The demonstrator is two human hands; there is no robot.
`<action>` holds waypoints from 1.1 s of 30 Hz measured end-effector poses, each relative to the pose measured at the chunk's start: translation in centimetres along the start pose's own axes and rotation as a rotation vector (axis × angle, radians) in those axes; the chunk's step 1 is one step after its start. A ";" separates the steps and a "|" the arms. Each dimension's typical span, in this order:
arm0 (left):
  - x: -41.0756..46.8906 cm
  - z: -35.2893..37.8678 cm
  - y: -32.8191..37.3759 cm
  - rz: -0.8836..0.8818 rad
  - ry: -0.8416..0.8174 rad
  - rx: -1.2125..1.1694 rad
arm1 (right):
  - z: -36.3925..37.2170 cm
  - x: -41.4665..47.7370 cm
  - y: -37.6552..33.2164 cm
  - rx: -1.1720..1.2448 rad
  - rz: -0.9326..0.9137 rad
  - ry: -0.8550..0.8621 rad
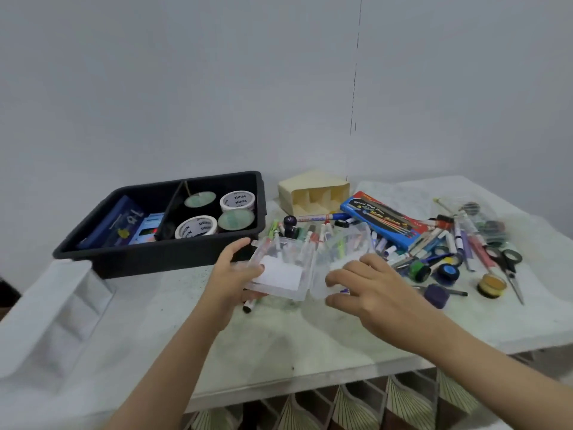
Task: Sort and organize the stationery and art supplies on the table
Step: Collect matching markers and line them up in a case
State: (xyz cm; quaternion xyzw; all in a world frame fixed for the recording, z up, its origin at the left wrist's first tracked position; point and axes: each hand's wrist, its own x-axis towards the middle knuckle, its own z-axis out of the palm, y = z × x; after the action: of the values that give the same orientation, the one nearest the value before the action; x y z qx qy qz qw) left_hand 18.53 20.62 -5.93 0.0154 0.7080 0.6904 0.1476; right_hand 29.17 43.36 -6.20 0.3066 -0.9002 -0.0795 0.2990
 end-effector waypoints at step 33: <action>-8.3 -6.8 -10.8 0.332 -0.231 1.045 | 3.8 -5.4 -10.5 0.418 0.797 -0.292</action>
State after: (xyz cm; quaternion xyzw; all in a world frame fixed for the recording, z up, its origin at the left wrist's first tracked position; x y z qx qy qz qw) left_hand 26.86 11.63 -15.00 0.2732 0.9233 0.2555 0.0865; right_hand 35.65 38.05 -15.32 -0.0235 -0.9770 0.1822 0.1085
